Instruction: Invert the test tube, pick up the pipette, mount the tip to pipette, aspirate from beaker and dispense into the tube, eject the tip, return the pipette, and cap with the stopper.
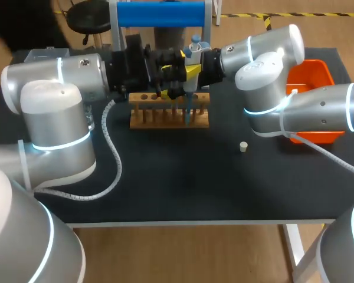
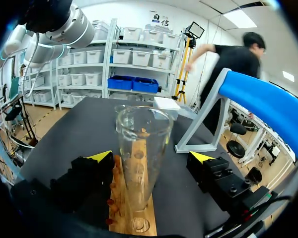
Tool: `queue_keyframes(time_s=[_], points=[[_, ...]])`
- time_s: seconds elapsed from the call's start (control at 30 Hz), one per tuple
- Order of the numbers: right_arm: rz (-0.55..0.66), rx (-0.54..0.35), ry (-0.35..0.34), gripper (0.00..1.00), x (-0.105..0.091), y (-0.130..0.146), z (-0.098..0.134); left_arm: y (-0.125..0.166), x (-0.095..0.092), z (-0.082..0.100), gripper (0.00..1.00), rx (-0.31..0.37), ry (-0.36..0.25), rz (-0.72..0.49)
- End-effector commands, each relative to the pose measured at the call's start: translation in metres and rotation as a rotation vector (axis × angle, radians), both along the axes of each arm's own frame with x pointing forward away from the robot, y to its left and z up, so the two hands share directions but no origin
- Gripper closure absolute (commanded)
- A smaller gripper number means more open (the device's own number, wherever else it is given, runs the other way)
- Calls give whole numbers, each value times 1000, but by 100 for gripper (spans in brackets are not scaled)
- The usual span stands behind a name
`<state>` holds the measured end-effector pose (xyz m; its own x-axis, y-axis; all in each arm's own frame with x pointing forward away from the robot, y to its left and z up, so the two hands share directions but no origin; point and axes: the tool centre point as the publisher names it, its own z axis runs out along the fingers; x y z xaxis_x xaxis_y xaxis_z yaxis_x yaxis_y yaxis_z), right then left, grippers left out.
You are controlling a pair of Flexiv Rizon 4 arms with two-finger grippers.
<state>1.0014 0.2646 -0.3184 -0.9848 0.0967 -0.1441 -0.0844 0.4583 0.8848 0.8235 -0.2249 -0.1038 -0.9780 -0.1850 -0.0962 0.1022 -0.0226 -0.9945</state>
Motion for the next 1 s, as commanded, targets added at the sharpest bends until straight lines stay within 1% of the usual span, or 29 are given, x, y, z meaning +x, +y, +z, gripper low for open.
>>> queue_keyframes(time_s=[0.03,0.43,0.7,1.0], points=[[-1,-3,0,0,0,0,0,-1,0,0,100,2,5,-1],[-1,-3,0,0,0,0,0,-1,1,0,100,9,27,-13],[-1,-3,0,0,0,0,0,-1,1,0,100,9,27,-13],[-10,5,-2,0,-4,-20,5,-1,1,0,100,9,27,-13]])
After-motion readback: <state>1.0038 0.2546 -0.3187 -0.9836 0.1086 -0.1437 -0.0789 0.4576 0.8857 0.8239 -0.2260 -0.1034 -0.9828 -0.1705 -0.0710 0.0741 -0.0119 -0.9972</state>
